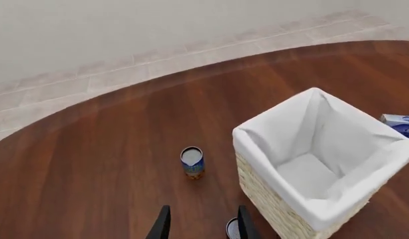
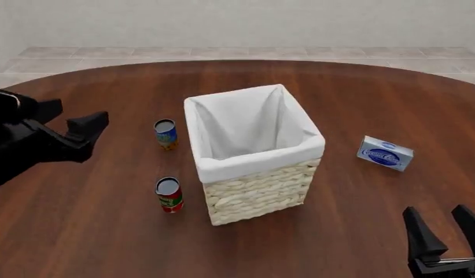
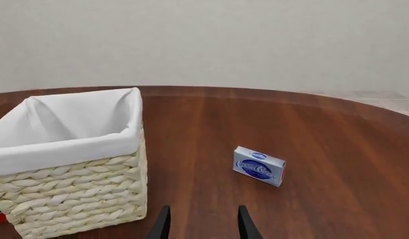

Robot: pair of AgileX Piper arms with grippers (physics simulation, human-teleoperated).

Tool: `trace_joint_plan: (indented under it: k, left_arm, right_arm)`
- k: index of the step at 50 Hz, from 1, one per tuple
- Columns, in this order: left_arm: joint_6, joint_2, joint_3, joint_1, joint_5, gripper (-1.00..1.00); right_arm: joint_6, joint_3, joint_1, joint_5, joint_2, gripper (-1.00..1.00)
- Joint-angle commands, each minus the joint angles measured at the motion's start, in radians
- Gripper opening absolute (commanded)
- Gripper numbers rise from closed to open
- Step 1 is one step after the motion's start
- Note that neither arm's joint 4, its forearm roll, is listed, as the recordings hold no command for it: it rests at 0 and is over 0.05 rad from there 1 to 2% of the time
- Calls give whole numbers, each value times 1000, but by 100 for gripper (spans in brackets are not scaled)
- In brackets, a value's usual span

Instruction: Pick up the tomato sauce, and put it in the basket.

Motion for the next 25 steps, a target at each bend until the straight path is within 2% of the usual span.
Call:
trace_joint_plan:
  k: [1,13,25]
  left_arm:
    - [40,100,-48,-21,23,100]
    - [30,125,-9,-31,0,100]
    - [56,177,28,-50,-26,100]
  right_arm:
    - [-2,0,-1,-3,2,100]
    - [-6,0,-5,8,-11,100]
    - [-8,0,-8,21,-28,100]
